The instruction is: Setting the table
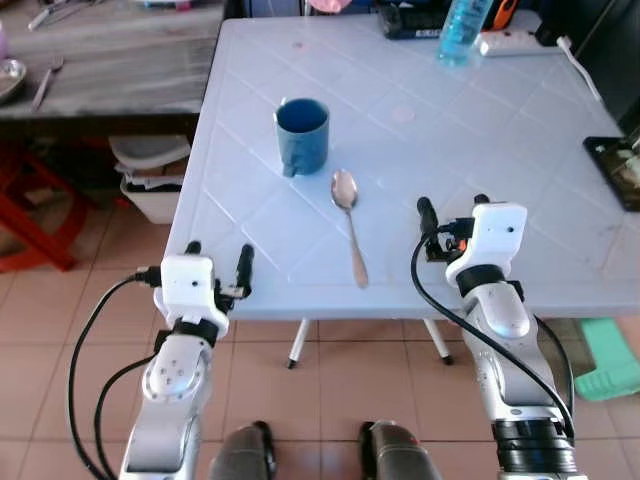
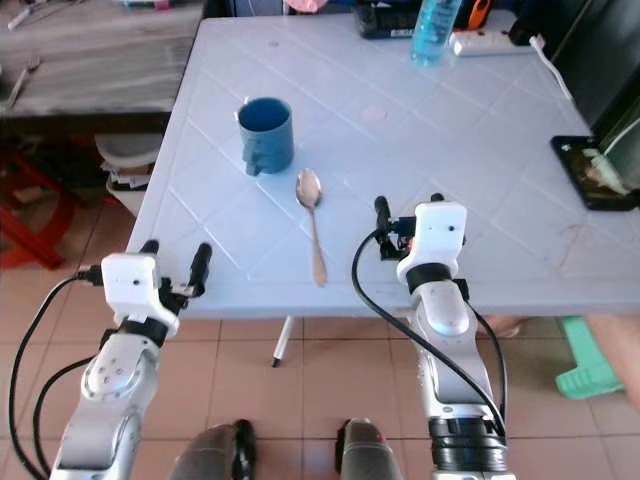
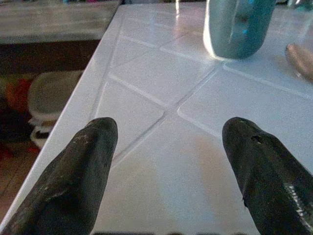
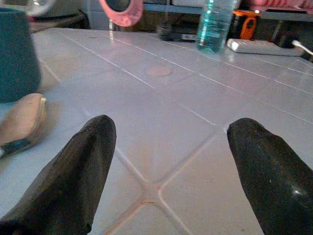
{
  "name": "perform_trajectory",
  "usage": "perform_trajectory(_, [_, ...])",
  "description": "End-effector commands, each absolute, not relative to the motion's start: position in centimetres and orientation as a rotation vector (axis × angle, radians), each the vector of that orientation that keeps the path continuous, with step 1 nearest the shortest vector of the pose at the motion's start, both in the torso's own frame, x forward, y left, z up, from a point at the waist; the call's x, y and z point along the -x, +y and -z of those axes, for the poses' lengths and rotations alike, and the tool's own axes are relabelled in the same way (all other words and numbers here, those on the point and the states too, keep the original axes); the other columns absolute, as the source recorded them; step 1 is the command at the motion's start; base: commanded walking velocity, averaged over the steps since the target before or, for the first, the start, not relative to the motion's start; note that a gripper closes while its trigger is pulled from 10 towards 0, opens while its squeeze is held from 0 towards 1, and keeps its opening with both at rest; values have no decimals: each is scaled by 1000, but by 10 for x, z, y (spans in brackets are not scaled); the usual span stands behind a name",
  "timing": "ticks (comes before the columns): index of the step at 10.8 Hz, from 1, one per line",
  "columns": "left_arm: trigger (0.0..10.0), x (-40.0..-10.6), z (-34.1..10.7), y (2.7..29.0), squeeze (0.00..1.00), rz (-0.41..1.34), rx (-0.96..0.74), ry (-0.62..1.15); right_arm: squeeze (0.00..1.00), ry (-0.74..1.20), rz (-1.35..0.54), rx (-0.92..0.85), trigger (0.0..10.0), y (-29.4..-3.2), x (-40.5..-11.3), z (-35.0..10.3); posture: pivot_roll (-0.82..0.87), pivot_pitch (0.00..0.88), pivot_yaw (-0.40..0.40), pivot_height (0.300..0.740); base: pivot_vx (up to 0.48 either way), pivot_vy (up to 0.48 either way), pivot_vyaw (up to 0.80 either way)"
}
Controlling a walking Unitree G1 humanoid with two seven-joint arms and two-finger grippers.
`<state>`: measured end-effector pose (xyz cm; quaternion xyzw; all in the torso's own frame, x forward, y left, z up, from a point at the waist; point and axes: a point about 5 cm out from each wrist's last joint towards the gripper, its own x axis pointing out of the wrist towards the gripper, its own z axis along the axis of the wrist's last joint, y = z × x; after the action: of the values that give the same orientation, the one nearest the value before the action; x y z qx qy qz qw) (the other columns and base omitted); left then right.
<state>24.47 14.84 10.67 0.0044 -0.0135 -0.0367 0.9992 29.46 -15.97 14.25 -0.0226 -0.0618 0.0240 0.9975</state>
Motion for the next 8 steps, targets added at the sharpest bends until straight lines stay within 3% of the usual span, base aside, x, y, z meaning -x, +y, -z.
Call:
perform_trajectory(1, [10000, -242, -108, 153, 0, 55, -19, -24, 0, -107, -70, 40, 10000, -153, -297, -141, 25, 203, 17, 740, 0, 0, 0])
perform_trajectory(5, [10000, -239, -111, 156, 0, 38, -30, -17, 0, -100, -152, 34, 10000, -140, -319, -154, 38, 240, 25, 740, 0, 0, 0])
perform_trajectory(8, [10000, -235, -112, 156, 0, 48, -31, -1, 0, -29, -270, -11, 10000, -102, -331, -161, 50, 265, 26, 740, 0, 0, 0])
